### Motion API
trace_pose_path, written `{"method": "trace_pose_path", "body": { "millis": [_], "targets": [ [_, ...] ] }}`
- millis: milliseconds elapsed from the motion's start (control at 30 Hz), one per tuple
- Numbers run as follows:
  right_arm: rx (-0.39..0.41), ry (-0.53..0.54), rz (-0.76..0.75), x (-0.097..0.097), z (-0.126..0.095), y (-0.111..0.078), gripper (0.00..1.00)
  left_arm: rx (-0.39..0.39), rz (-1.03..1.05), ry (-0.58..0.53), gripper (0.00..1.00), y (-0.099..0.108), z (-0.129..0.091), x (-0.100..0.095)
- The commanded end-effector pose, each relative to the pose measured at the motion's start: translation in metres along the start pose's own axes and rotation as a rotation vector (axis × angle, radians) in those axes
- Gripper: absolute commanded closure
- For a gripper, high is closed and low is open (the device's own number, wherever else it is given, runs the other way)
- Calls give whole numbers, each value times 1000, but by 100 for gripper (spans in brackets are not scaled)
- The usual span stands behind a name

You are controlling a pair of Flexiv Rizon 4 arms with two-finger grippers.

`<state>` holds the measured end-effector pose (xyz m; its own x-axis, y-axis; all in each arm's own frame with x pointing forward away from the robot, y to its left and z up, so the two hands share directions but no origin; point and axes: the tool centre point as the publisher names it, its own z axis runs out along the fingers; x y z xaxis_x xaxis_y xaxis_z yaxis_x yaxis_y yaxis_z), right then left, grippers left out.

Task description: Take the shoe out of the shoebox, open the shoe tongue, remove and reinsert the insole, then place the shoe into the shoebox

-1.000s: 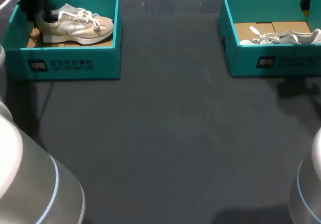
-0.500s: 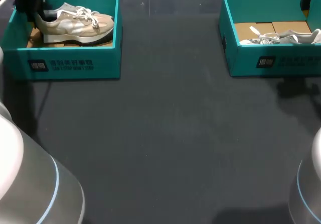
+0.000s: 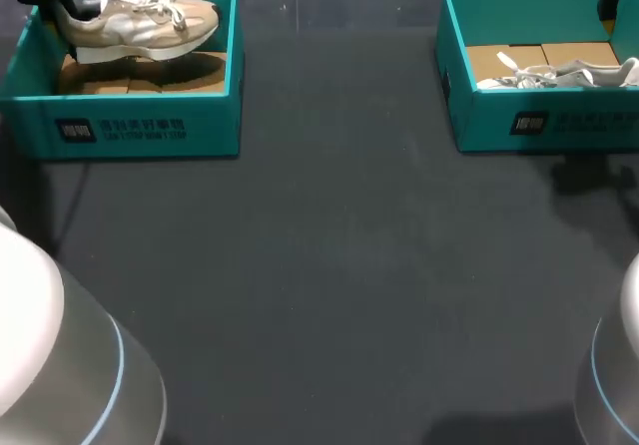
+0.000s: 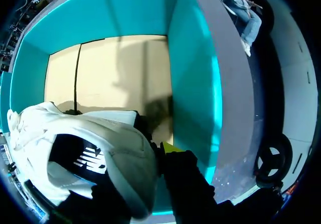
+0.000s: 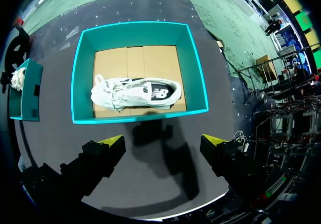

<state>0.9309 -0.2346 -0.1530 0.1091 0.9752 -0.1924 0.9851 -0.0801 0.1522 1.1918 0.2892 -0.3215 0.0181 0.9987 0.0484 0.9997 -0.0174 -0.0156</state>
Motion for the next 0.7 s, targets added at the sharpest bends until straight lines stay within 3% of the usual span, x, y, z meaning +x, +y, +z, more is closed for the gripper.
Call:
{"method": "trace_pose_path", "body": {
  "millis": [33, 400, 700],
  "targets": [
    [1, 0, 0, 0, 0, 0, 0, -38, 2, -6, 100, -14, -32, 4],
    [1, 0, 0, 0, 0, 0, 0, -95, 0, -24, 100, -23, -101, 9],
    [1, 0, 0, 0, 0, 0, 0, -109, 4, -9, 100, -54, -152, 8]
  ]
}}
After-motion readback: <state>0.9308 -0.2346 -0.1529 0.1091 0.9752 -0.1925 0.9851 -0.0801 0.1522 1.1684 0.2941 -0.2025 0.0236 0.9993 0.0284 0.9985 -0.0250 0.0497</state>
